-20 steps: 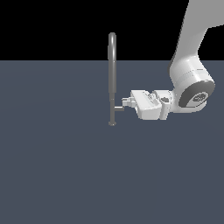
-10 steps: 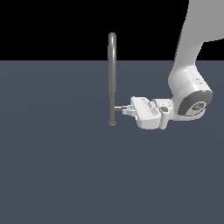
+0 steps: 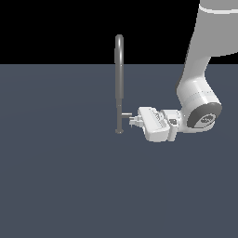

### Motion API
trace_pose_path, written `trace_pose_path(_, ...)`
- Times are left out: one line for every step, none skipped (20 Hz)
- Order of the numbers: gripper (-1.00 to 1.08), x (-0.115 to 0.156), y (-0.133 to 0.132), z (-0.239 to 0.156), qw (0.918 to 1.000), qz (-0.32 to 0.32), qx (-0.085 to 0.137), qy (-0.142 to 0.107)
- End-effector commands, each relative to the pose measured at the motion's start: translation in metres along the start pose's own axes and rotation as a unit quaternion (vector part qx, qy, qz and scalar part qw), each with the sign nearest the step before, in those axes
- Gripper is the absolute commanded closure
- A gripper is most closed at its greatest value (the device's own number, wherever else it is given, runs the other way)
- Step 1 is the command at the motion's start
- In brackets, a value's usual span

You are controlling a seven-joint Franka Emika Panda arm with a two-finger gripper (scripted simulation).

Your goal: Turn on the faucet by rotating a designated handle.

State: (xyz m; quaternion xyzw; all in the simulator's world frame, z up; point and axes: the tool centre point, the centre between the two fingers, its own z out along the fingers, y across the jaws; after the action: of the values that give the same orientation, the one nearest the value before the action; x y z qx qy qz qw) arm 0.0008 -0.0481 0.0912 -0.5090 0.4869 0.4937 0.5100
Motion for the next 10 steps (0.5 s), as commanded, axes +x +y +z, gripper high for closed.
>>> trace_pose_path(1.08,0.019,0.000,0.000,0.9999,0.009,0.004,0.003)
trace_pose_path(1.08,0.023,-0.001,0.000,0.9999,0.010,0.004,0.003)
trace_pose_path(1.08,0.027,-0.001,0.000,0.9999,0.012,0.004,0.003)
trace_pose_path(1.08,0.031,-0.002,0.000,0.9999,0.013,0.005,0.003)
trace_pose_path(1.08,0.036,-0.002,0.000,0.9999,0.015,0.005,0.004)
trace_pose_path(1.08,0.040,-0.003,0.000,0.9999,0.016,0.005,0.004)
trace_pose_path(1.08,0.044,-0.003,0.000,0.9998,0.017,0.005,0.004)
trace_pose_path(1.08,0.048,-0.003,0.000,0.9998,0.019,0.005,0.004)
trace_pose_path(1.08,0.048,-0.003,0.000,0.9998,0.019,0.005,0.004)
trace_pose_path(1.08,0.015,-0.015,0.000,1.0000,-0.007,-0.001,-0.001)
